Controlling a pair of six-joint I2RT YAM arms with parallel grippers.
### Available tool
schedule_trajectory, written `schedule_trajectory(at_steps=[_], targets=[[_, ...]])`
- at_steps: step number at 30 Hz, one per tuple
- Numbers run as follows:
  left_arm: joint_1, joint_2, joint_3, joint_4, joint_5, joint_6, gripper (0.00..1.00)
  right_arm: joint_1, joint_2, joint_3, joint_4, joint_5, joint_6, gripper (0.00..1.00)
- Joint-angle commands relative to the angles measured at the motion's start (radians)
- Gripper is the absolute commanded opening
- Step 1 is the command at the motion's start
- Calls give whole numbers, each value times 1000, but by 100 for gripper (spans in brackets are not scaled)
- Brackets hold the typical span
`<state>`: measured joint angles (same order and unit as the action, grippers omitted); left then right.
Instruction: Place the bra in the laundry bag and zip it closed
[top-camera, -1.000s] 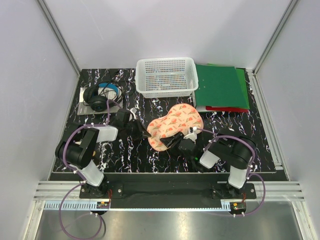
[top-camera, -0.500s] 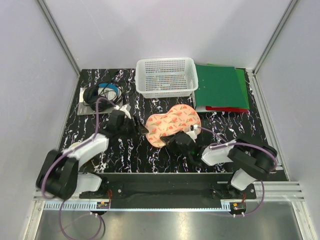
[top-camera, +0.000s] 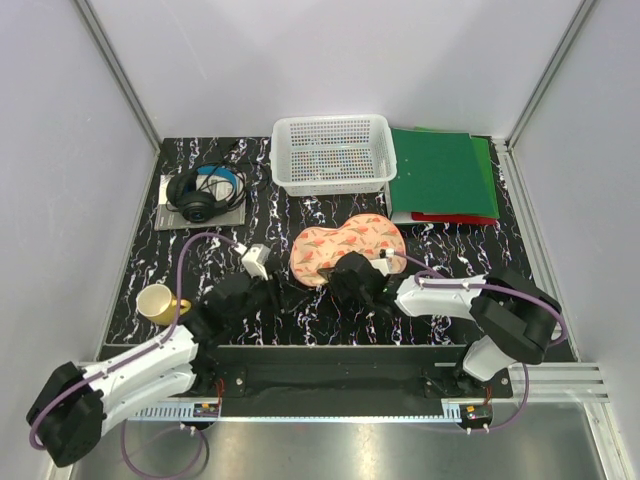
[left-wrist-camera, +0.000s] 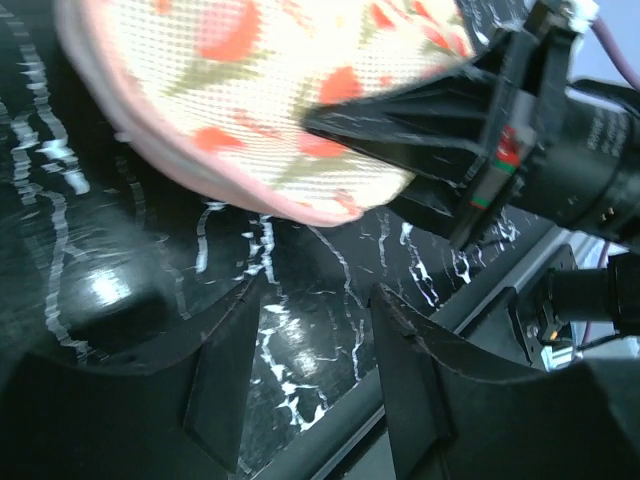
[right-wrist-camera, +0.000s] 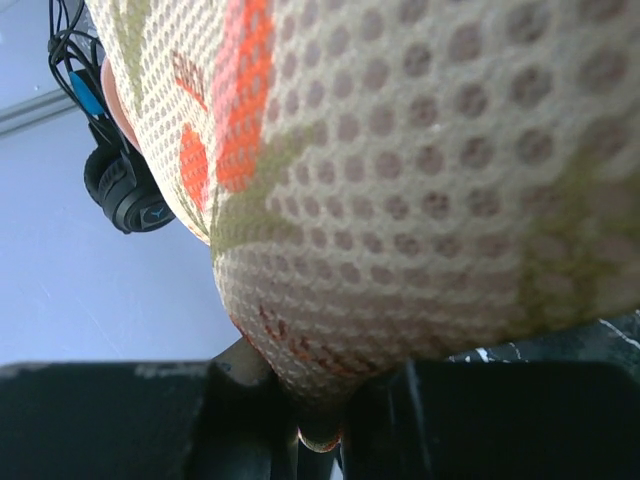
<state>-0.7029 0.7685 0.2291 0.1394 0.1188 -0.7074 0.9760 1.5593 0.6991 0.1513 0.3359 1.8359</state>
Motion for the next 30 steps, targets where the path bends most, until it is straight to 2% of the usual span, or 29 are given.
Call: schedule_trajectory(at_steps=[1,4,8,14,18,22,27,28,30], targets=[[-101,92,-11,271,-108,29,54,6,10,62,-61,0,112,12],[-125,175,-22,402,-116,49,56,4,2,82,-84,0,126,12],[-125,274,10,471,-139,68,56,0,-5,94,-99,0,137,11],[-125,365,53,505,-162,60,51,0,-5,125,-119,-8,134,10],[-125,406,87,511,-160,65,43,0,-2,126,-119,-11,140,10],[-125,425,102,520,-168,63,42,-2,-2,125,-119,-15,143,10],[-125,434,134,465,-197,69,28,0,-10,109,-119,-12,155,8],[-125,437,141,450,-205,69,21,0,-10,109,-119,-15,158,7],[-125,443,151,419,-223,66,16,0,-11,111,-119,-18,157,6]])
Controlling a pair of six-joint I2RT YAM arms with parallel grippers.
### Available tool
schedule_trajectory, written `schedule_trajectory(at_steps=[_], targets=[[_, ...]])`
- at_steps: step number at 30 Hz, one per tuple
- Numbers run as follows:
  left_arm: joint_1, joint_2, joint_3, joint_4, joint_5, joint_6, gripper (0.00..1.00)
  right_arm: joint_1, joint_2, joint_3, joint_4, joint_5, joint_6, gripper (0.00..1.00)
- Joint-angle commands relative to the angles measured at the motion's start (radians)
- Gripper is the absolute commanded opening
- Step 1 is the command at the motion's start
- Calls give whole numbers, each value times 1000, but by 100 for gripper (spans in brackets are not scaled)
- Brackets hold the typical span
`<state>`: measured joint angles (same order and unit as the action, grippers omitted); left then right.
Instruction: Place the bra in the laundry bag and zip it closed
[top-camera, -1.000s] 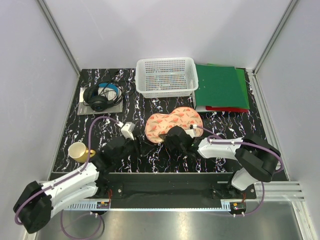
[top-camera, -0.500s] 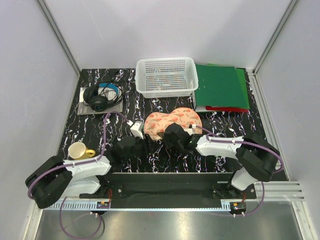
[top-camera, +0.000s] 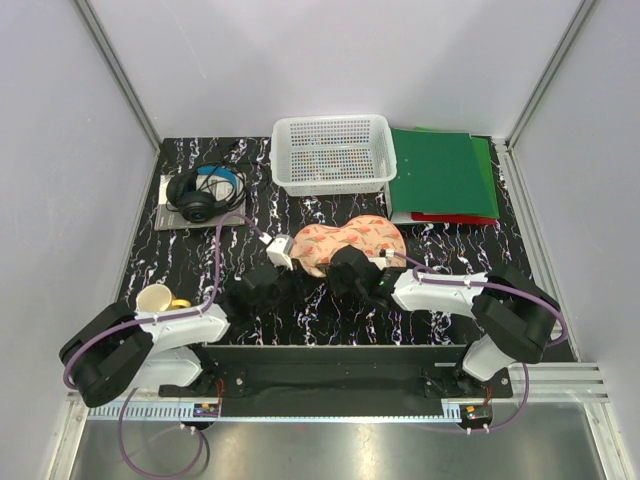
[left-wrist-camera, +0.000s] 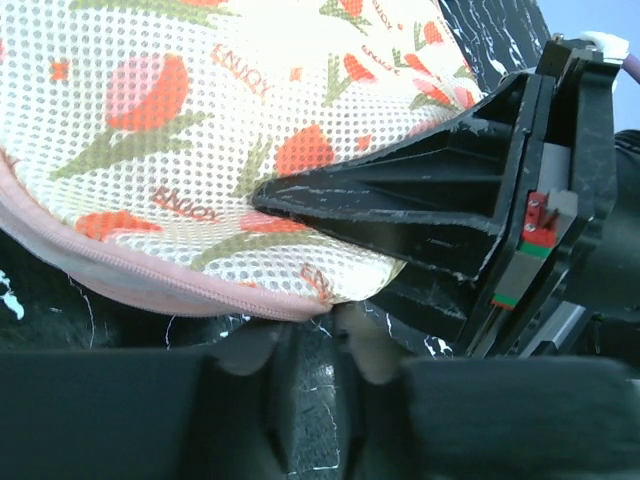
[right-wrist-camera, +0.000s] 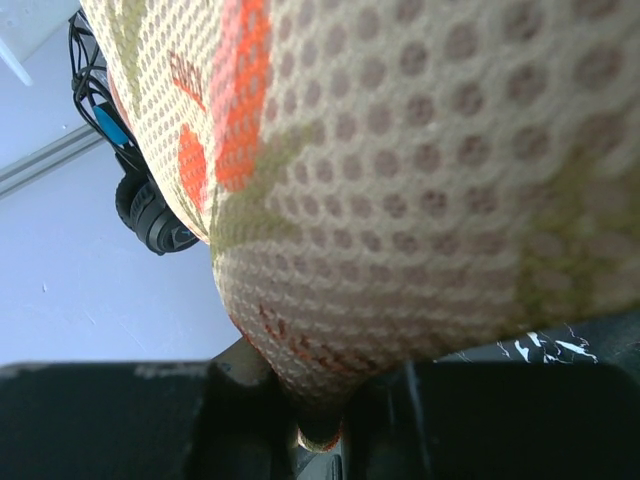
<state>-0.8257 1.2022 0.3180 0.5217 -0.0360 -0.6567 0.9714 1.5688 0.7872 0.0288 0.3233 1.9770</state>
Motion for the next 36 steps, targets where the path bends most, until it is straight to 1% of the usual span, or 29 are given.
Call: schedule_trajectory(at_steps=[1,3,4,6,8,12,16,17,19,20,22,23,25,26,28,29,31,32,33,34,35,36], targets=[[-3,11,66,23,-71,14,10,6,-23,20,3,-6,14,5],[-3,19,78,-9,-88,9,0,4,-29,15,3,-3,16,4],[-1,22,84,-50,-99,3,0,4,-32,11,3,-3,16,3],[-1,23,84,-75,-122,-1,0,4,-41,1,2,-3,7,0],[8,20,90,-170,-159,-30,0,6,-50,-17,-12,2,-7,0],[25,16,95,-293,-146,-23,0,4,-93,-83,-17,3,-33,0],[31,-9,82,-396,-151,-7,0,-11,-139,-173,-21,-9,-127,0],[37,-12,81,-397,-118,-1,0,-25,-156,-190,-20,-23,-168,0],[37,-29,66,-349,-56,38,0,-40,-167,-207,-18,-42,-261,0],[39,-36,62,-347,-21,42,0,-60,-165,-203,-17,-79,-408,0],[39,-44,70,-353,24,80,0,-80,-167,-177,-17,-122,-569,0],[39,-44,73,-361,80,91,0,-85,-161,-163,-17,-160,-740,0],[39,-55,61,-329,157,100,0,-102,-159,-135,-17,-210,-854,0],[39,-58,58,-318,218,92,0,-106,-159,-126,-17,-248,-939,0],[36,-56,43,-281,283,68,0,-126,-159,-102,-17,-289,-1003,1],[33,-55,39,-273,321,57,0,-134,-136,-86,-15,-362,-1073,3],[16,-59,9,-233,340,13,0,-154,-89,-7,-23,-450,-1136,4],[13,-59,0,-218,353,-4,0,-155,-34,27,-62,-520,-1180,8],[7,-62,-20,-183,361,-23,0,-155,-9,82,-93,-545,-1198,21],[-3,-62,-28,-164,366,-59,0,-155,12,99,-101,-562,-1202,28],[-6,-61,-34,-152,366,-79,0,-155,28,103,-101,-578,-1180,43],[-9,-58,-37,-131,364,-95,0,-155,30,89,-101,-576,-1158,50]])
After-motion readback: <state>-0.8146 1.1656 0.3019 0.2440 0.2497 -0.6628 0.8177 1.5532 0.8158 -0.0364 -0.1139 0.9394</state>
